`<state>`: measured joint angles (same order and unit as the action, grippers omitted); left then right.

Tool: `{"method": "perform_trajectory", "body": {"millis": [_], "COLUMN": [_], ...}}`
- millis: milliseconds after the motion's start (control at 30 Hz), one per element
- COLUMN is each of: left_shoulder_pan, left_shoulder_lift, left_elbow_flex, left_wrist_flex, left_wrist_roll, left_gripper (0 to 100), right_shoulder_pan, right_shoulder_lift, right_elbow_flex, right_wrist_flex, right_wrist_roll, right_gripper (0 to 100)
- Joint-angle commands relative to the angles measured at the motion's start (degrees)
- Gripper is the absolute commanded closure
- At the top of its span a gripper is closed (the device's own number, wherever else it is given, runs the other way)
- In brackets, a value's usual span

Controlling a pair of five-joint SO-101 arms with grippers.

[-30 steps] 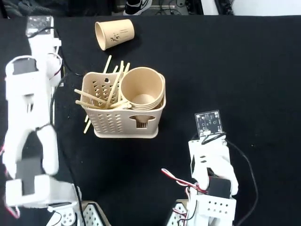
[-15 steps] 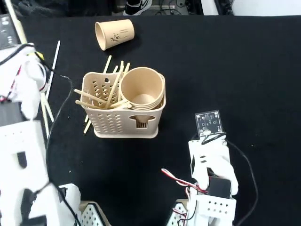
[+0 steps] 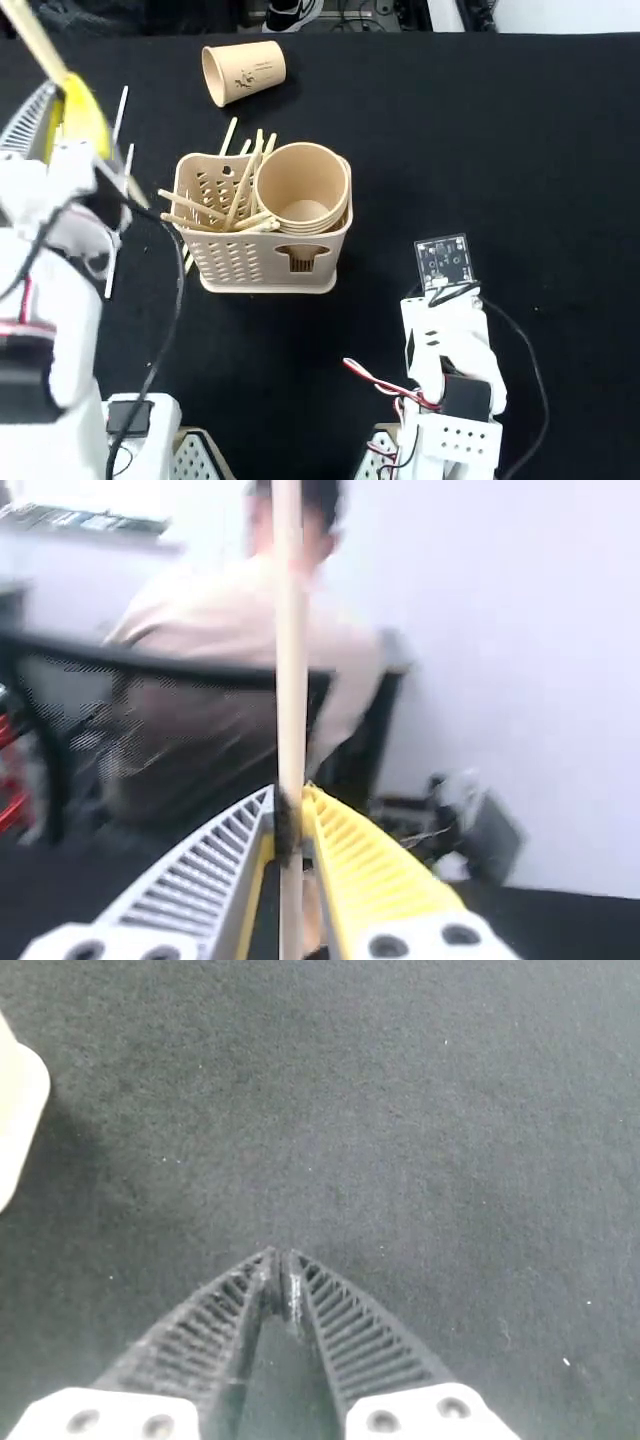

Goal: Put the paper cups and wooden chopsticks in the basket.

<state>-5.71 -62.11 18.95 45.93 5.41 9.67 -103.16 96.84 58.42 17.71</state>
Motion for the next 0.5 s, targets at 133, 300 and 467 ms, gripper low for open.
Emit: {"method": "perform_trajectory", "body": {"millis": [133,300,467], "left_shoulder_pan": [9.5,11.9,12.0], "left_shoulder_lift": [-1.8,-1.8,-2.3], "left_elbow_flex": [2.2,10.1,24.3], "left_wrist_flex": [-11.3,-16.1,-25.0], "left_wrist_roll": [0.7,0.7,0.7], "left_gripper": [97,97,97], "right_shoulder_pan": [-0.8,-0.8,-0.8], "right_shoulder_lift": [-2.9,-2.9,-2.9], "right_elbow_flex": [-0.2,-0.2,-0.2], "right_wrist_flex": [0.3,0.3,0.3], "right_wrist_roll": [0.0,0.0,0.0], "right_gripper": [98.6,98.6,98.6]}}
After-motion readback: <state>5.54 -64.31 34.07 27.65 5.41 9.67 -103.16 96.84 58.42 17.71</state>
